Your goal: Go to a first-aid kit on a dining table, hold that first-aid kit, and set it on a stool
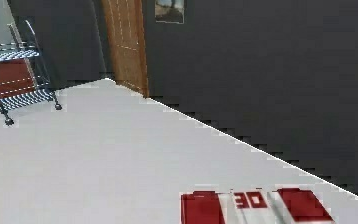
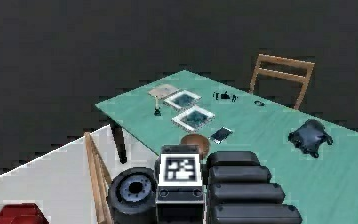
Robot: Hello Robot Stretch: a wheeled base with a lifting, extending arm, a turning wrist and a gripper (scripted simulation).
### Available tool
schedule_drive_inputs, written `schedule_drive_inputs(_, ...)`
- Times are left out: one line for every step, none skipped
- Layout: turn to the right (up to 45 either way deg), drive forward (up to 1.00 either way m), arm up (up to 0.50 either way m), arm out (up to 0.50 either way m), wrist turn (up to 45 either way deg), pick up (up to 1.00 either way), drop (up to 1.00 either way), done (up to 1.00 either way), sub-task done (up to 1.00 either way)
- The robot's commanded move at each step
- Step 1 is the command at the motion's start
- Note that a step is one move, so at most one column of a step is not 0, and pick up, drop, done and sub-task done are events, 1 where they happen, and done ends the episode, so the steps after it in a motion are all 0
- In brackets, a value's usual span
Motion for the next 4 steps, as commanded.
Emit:
schedule_drive_inputs(-45.0, 0.00, 0.00, 0.00, 0.0, 0.00, 0.00, 0.00, 0.00)
schedule_drive_inputs(-9.0, 0.00, 0.00, 0.00, 0.0, 0.00, 0.00, 0.00, 0.00)
schedule_drive_inputs(0.0, 1.00, 0.00, 0.00, 0.0, 0.00, 0.00, 0.00, 0.00)
schedule_drive_inputs(-3.0, 0.00, 0.00, 0.00, 0.0, 0.00, 0.00, 0.00, 0.00)
